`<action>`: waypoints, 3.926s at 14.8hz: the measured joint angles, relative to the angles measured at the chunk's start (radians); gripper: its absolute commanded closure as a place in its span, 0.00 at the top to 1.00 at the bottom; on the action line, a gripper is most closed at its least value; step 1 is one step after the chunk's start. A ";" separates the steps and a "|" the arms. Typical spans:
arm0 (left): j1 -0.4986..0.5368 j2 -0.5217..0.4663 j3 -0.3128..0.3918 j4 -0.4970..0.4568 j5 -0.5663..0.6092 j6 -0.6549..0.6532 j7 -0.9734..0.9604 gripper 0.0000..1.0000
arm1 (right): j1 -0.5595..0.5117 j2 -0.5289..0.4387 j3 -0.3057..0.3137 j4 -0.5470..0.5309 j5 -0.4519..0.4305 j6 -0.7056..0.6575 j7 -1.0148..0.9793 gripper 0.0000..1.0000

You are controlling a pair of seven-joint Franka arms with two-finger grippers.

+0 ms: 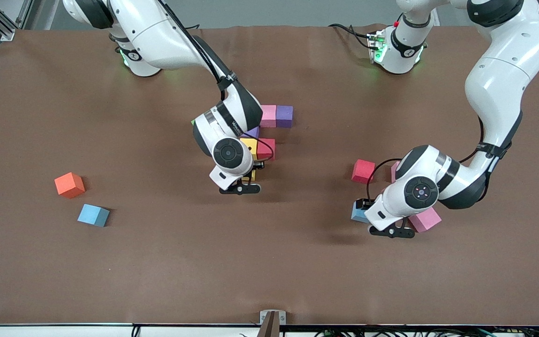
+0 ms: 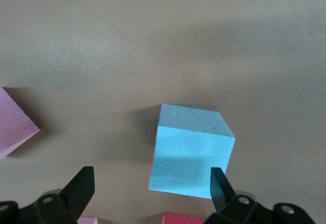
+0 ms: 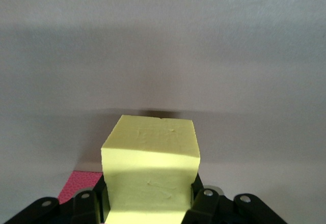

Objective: Arrange 11 blocks into digit 3

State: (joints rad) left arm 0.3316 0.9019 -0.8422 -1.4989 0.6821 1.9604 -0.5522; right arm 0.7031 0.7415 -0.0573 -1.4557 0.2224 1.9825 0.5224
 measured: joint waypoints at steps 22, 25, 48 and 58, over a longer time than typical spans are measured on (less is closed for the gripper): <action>-0.093 0.018 0.105 0.004 -0.024 0.131 0.000 0.81 | 0.003 0.000 0.019 -0.028 0.007 -0.002 0.025 0.39; -0.094 0.018 0.105 0.004 -0.024 0.131 0.000 0.81 | 0.003 0.000 0.021 -0.028 0.007 -0.002 0.036 0.39; -0.094 0.018 0.107 0.004 -0.024 0.131 -0.001 0.81 | 0.003 0.000 0.022 -0.029 0.007 -0.004 0.037 0.39; -0.095 0.019 0.109 -0.010 -0.024 0.129 -0.003 0.52 | 0.003 0.005 0.016 -0.034 -0.015 0.038 -0.036 0.38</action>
State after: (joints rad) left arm 0.2369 0.9204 -0.7331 -1.5092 0.6576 2.0891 -0.5555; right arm 0.7061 0.7460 -0.0416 -1.4898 0.2078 2.0210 0.4862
